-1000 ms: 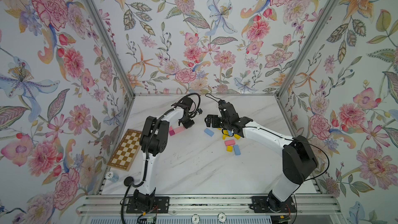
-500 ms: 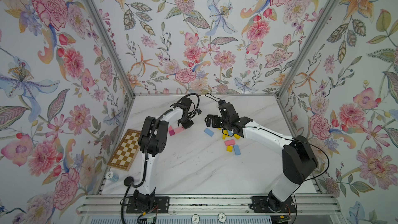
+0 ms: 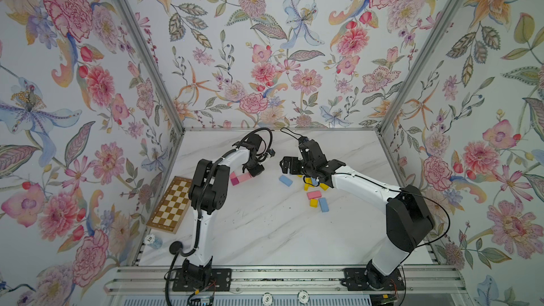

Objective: Assemble the letter v with building blocks
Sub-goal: Assemble the building block at the center of the board.

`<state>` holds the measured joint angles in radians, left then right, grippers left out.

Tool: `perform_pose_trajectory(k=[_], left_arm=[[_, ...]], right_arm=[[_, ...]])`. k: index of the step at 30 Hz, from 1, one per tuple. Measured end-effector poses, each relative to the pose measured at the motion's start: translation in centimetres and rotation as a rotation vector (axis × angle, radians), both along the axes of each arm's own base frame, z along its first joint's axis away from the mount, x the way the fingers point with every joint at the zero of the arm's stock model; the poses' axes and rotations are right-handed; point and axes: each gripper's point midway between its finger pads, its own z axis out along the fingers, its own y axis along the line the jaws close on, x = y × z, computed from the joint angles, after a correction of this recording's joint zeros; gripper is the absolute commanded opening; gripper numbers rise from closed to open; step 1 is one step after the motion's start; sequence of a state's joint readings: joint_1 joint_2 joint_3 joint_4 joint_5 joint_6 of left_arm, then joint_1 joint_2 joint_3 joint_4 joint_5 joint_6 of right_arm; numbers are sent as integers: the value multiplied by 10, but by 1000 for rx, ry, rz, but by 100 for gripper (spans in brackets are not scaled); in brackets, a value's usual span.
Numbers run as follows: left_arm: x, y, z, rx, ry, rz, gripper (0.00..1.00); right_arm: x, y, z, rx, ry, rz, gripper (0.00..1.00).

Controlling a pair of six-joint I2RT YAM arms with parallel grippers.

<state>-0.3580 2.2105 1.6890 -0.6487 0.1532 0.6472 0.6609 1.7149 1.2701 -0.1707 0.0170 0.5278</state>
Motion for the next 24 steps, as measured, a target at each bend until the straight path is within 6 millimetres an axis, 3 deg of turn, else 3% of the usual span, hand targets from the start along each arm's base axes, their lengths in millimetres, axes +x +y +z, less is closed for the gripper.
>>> perform_pose_trajectory(k=[24], left_arm=[[-3, 2, 1, 2, -6, -3, 16]], right_arm=[[0, 0, 0, -1, -1, -2, 99]])
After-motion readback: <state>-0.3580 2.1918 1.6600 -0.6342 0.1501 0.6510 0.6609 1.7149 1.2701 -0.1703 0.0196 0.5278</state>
